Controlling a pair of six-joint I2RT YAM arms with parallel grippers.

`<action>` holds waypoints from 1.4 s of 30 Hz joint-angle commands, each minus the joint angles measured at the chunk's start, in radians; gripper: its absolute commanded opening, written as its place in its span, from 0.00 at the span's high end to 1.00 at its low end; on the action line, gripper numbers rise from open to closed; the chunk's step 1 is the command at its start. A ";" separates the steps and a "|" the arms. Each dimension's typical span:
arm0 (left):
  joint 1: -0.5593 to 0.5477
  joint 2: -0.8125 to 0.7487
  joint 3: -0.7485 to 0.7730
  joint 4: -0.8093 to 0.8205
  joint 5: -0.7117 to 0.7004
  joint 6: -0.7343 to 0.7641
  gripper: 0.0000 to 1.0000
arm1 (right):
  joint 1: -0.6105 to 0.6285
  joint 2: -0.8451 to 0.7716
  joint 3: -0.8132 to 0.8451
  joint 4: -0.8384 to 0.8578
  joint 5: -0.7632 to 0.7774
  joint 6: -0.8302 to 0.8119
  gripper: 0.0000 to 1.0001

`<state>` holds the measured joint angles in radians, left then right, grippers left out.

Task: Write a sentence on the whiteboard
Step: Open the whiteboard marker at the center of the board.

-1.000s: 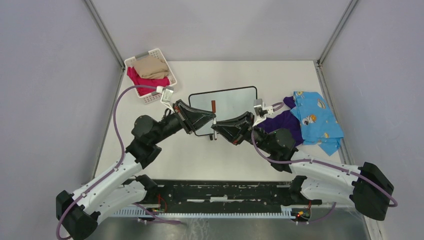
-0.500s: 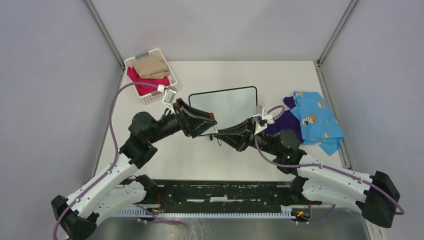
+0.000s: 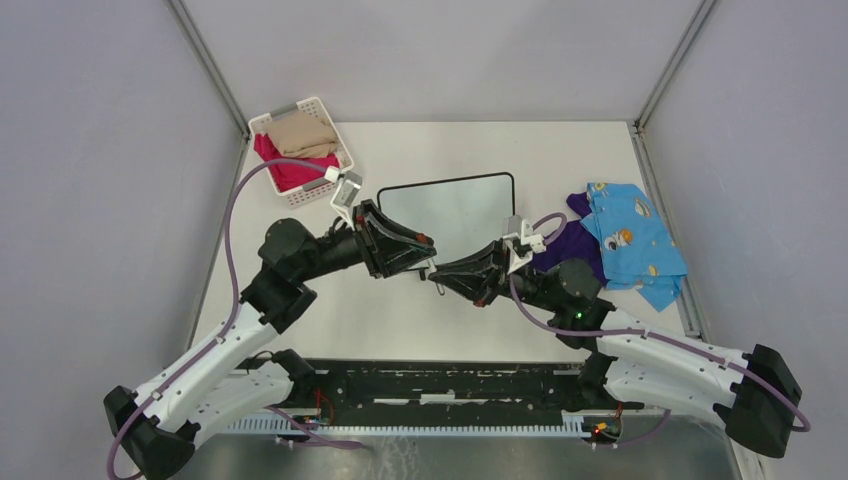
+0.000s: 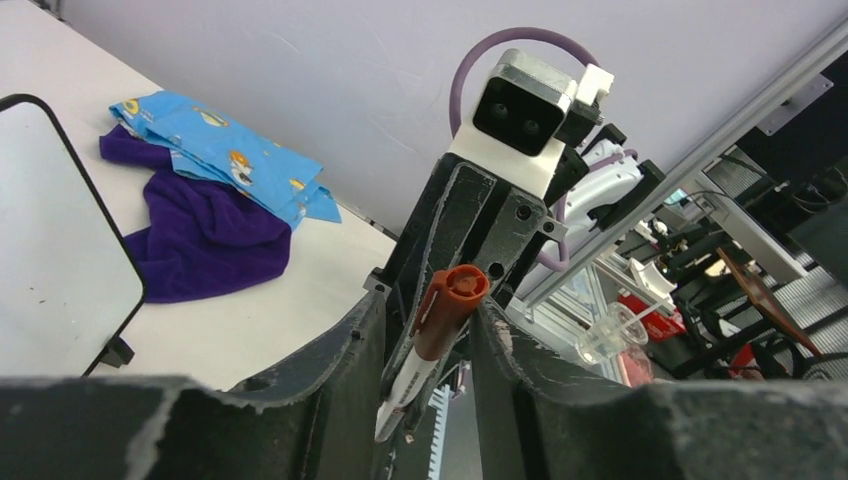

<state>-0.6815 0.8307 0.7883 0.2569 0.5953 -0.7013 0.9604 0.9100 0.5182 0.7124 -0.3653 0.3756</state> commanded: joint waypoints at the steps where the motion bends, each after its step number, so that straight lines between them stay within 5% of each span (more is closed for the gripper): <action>1: -0.005 -0.002 0.033 0.042 0.040 0.029 0.62 | 0.004 -0.007 0.013 0.050 0.000 -0.012 1.00; 10: -0.004 0.006 0.037 0.042 0.031 0.028 0.97 | 0.004 -0.011 0.009 0.038 -0.009 -0.013 1.00; 13: -0.004 -0.007 0.026 0.042 0.013 0.029 0.98 | 0.004 -0.022 0.008 0.019 -0.015 -0.018 1.00; 18: -0.004 -0.021 0.009 0.047 -0.014 0.019 0.98 | 0.004 -0.043 -0.005 0.022 0.051 -0.012 0.49; 22: -0.005 -0.021 0.008 0.059 -0.019 -0.001 0.98 | 0.004 -0.026 0.004 0.066 0.069 0.015 0.35; 42: -0.006 -0.040 -0.017 0.064 -0.019 -0.015 0.98 | 0.004 0.093 0.069 0.242 0.068 0.159 0.37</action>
<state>-0.6823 0.8074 0.7757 0.2691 0.5777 -0.6914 0.9619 1.0031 0.5362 0.8650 -0.3103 0.5041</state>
